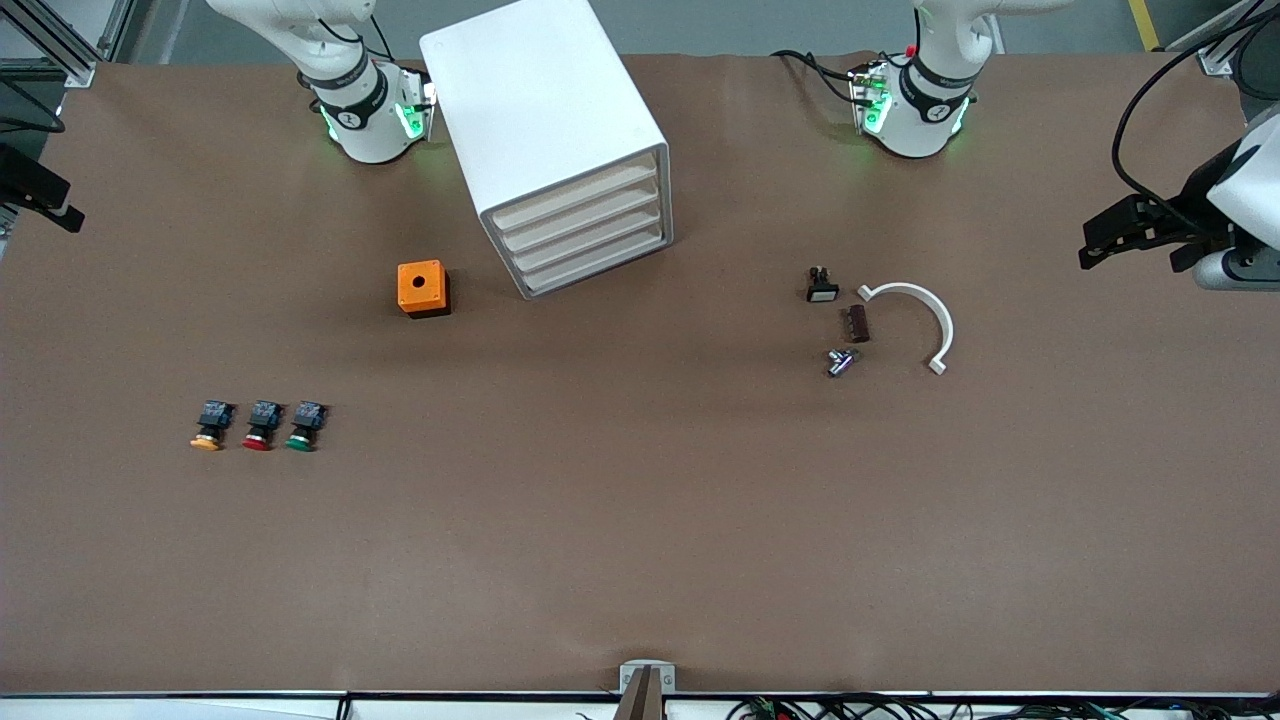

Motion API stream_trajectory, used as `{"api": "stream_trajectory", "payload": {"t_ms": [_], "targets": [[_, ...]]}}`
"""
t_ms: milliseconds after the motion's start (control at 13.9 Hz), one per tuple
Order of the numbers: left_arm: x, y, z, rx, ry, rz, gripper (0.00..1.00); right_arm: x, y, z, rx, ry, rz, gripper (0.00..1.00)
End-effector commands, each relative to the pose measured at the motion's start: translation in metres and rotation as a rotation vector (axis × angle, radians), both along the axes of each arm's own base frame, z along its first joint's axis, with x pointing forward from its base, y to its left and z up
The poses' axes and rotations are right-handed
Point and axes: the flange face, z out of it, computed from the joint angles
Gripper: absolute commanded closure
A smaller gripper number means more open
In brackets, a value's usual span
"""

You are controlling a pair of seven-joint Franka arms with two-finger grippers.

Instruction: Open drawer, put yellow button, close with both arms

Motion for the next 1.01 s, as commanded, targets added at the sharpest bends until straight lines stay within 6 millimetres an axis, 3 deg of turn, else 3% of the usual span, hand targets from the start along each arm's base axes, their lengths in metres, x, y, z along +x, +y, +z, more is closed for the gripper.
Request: {"api": "stream_trajectory", "payload": {"t_ms": [0,359,790,934], "targets": [[0.000,-0.003,0.001,0.015,0.012,0.002,0.00,-0.008,0.002,0.003,0.019,-0.015,-0.012,0.00],[0.002,0.002,0.002,0.007,0.010,0.009,0.00,-0.008,0.002,0.002,0.019,-0.013,-0.012,0.00],[0.033,-0.009,-0.074,0.013,0.145,0.007,0.00,-0.009,0.002,0.003,0.019,-0.013,-0.012,0.00],[0.038,-0.033,-0.096,0.020,0.182,0.015,0.00,-0.009,0.001,0.002,0.019,-0.012,-0.014,0.00]]}}
